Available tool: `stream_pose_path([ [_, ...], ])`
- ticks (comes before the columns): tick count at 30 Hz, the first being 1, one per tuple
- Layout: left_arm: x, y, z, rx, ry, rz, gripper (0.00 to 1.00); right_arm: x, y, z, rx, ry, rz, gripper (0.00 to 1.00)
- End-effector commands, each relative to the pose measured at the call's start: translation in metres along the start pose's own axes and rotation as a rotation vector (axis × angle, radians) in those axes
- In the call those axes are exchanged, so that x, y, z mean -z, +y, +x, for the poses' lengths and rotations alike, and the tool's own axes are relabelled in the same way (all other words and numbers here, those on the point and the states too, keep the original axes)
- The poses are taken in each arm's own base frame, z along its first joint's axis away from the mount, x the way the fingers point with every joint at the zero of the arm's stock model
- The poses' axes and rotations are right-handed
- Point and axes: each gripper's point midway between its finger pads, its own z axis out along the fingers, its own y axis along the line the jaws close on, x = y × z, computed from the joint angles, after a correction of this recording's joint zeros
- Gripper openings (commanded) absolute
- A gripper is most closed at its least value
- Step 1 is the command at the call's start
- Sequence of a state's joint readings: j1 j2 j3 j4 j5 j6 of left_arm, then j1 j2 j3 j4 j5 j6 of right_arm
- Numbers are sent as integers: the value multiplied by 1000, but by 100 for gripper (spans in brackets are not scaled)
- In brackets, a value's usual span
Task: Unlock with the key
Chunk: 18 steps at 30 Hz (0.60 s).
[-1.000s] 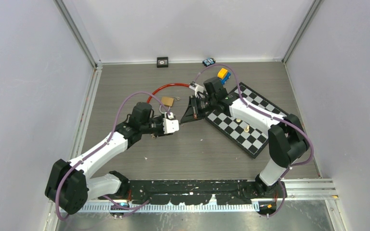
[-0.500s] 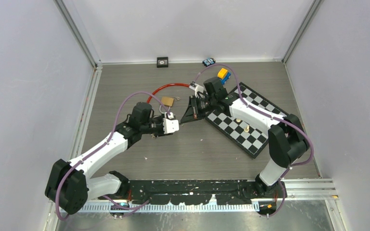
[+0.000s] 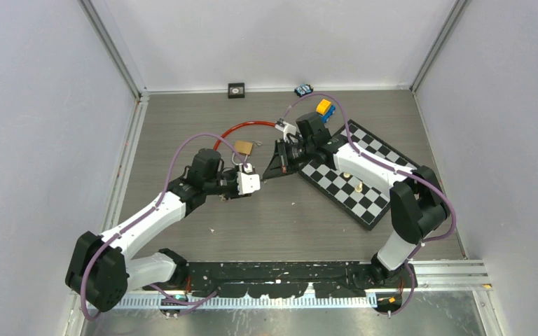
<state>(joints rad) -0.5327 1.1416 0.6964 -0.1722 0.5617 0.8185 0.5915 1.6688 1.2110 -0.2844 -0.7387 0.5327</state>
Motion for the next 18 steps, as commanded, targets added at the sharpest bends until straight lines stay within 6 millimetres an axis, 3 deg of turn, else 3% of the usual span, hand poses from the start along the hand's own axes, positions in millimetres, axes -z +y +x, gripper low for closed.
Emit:
stream_pose_path([
  [1,2,10,-20,-31,-71,-25,0,1,3,-7,30,-24,-19,1],
  [18,3,9,-24,-13,-90,-14,0,0,-3,-4,40,-22,2,1],
])
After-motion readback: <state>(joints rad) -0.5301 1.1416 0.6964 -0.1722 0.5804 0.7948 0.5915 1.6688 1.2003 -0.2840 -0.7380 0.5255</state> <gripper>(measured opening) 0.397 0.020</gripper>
